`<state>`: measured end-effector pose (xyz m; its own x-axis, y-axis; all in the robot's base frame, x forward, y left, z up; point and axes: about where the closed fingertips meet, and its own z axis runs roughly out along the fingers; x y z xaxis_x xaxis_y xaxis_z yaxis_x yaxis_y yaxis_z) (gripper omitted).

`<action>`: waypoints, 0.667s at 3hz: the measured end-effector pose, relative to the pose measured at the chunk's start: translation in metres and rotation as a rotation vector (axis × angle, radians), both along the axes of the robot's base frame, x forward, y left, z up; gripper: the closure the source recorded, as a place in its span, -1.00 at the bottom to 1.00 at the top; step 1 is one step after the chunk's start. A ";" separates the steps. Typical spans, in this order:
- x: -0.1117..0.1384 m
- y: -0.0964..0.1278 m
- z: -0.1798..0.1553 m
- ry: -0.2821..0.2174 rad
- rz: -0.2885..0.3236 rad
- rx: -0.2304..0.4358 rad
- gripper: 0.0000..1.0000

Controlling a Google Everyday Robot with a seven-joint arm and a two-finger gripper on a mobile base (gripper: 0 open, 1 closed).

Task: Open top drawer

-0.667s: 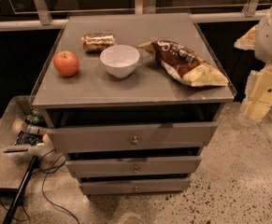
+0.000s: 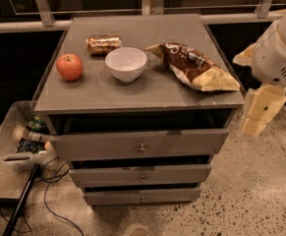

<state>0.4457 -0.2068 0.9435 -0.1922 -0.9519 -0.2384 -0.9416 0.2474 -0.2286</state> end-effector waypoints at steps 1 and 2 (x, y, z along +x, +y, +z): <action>0.009 0.007 -0.050 -0.003 0.062 0.122 -1.00; 0.018 0.011 -0.097 -0.067 0.099 0.307 -1.00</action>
Offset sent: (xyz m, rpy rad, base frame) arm 0.0389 0.0059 -0.1394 0.5543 -0.2575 0.1794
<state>0.4637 -0.1958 0.8467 -0.0762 -0.8470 -0.5260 -0.9499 0.2220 -0.2199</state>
